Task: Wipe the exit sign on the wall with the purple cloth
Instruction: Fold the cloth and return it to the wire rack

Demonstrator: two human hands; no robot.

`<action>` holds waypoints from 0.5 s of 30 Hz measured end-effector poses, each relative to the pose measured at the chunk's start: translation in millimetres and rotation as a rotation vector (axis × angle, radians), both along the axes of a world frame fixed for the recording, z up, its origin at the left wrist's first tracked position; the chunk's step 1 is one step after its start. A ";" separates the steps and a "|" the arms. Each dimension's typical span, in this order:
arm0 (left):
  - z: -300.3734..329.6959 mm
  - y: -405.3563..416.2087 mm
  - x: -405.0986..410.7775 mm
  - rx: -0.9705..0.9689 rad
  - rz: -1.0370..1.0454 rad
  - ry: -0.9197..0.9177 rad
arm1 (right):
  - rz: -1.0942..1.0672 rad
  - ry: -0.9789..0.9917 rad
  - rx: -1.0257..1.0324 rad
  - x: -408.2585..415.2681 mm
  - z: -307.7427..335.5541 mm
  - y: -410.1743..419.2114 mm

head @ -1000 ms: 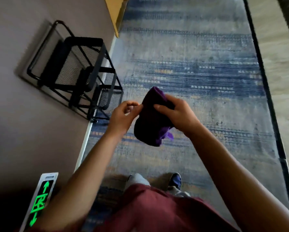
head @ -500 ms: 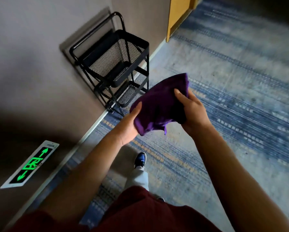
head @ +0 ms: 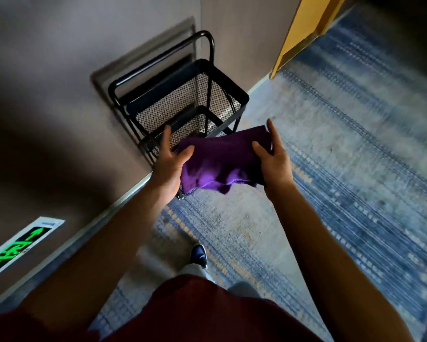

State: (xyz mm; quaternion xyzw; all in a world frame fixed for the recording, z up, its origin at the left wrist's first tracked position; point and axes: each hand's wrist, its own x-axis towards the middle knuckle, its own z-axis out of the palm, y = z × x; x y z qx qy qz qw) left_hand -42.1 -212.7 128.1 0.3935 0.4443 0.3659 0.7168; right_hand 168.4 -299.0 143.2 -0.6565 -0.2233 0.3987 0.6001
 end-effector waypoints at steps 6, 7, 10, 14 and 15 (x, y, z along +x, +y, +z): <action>-10.1 75.9 3.2 0.128 -0.050 0.085 | 0.259 -0.182 -0.027 26.4 -13.5 104.8; -15.0 85.9 3.6 0.138 -0.087 0.120 | 0.307 -0.185 -0.044 30.0 -18.4 122.2; -31.6 117.0 5.6 0.146 -0.123 0.257 | 0.420 -0.190 -0.081 42.6 -41.2 173.9; -42.9 155.4 17.0 0.027 0.060 0.404 | 0.569 -0.211 -0.139 61.3 -69.9 243.2; -45.7 162.5 22.8 0.022 0.100 0.450 | 0.616 -0.256 -0.133 65.2 -74.6 256.7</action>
